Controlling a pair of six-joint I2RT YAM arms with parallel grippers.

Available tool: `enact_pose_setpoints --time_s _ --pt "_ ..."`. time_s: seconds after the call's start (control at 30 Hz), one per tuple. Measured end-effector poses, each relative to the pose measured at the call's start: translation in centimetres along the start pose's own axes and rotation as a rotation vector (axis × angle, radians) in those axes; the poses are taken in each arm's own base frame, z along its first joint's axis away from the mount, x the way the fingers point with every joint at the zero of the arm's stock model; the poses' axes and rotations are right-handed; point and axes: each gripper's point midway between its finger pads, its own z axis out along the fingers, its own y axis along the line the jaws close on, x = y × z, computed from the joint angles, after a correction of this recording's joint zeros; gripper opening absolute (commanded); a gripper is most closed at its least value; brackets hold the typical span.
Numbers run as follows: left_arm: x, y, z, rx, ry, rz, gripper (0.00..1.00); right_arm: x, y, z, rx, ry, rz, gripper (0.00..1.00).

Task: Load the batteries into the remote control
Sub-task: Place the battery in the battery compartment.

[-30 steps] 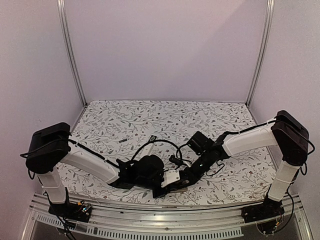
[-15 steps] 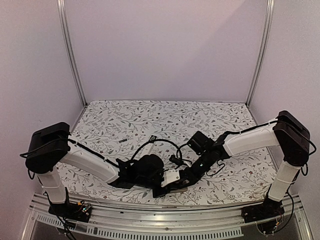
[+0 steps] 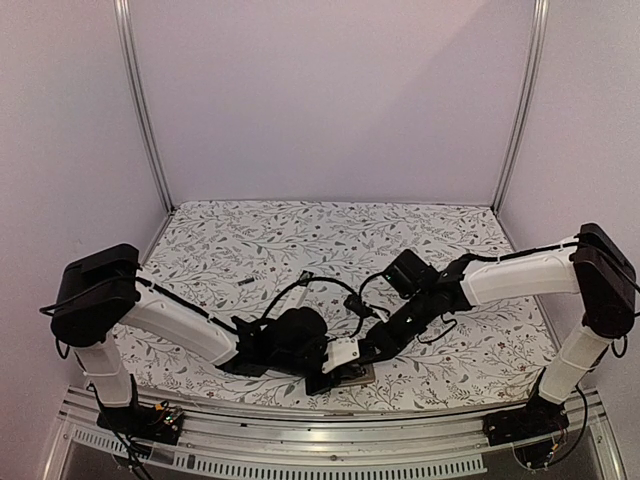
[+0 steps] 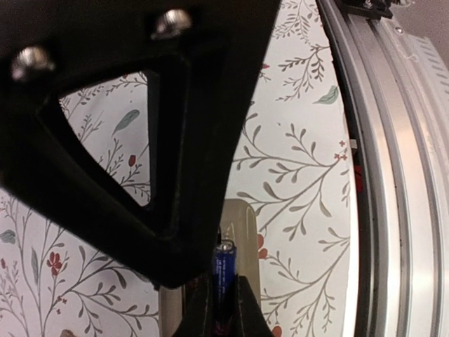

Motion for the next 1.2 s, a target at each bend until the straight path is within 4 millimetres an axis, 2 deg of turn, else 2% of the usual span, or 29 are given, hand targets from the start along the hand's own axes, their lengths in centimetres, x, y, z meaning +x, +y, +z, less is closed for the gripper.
enact_pose_setpoints --time_s 0.2,0.47,0.6,0.77,0.97,1.2 --pt "0.0 0.0 0.0 0.003 -0.001 -0.007 0.00 -0.1 0.1 -0.9 0.010 -0.028 0.039 0.17" --pt "0.0 0.1 0.0 0.008 -0.002 -0.015 0.00 2.1 -1.0 0.0 0.012 -0.013 0.210 0.20" --pt "0.1 0.2 -0.1 0.007 -0.002 -0.017 0.00 2.0 -1.1 0.2 0.001 -0.034 0.255 0.19" --pt "0.1 0.3 -0.1 0.008 -0.002 -0.017 0.00 1.2 -0.8 0.2 -0.022 -0.067 0.270 0.15" --pt "0.1 0.3 -0.1 0.008 -0.001 -0.019 0.00 1.3 -0.1 0.6 -0.048 -0.062 0.279 0.09" --pt "0.1 0.3 0.0 0.010 -0.001 -0.019 0.02 1.5 0.1 0.7 -0.050 -0.055 0.285 0.12"
